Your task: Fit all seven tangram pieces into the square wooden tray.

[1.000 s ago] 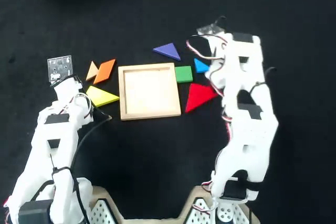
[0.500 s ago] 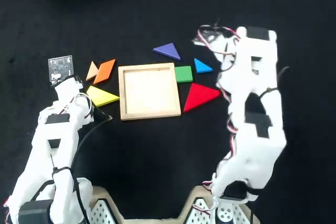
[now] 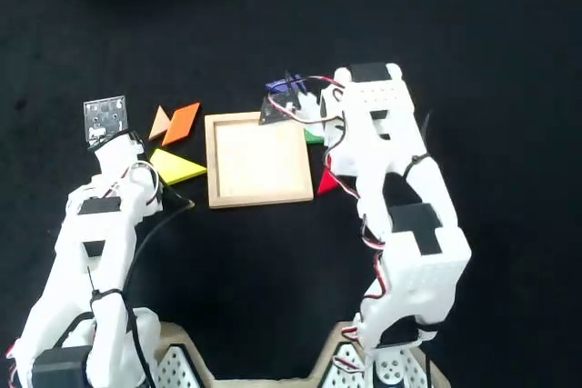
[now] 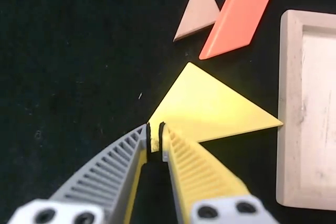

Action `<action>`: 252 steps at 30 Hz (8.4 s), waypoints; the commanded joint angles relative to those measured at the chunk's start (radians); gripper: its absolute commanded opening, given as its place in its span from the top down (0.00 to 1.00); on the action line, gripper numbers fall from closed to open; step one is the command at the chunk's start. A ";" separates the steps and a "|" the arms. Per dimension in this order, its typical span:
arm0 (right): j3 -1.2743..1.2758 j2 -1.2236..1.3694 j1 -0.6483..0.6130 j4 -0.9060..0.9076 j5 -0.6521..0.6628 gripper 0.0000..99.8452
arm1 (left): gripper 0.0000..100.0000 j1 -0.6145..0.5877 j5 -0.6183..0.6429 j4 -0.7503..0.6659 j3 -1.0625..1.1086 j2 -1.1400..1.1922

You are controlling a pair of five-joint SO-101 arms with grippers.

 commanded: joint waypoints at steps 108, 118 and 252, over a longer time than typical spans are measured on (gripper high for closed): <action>-0.157 0.128 -0.011 -0.009 0.178 0.99 | 0.94 0.067 -0.071 -0.071 0.007 0.000; -0.191 0.028 -0.046 0.002 0.006 0.99 | 0.94 0.067 -0.071 -0.071 0.007 0.000; -0.817 0.585 -0.442 0.031 -1.542 0.94 | 0.94 -0.024 0.048 -0.071 0.025 -0.011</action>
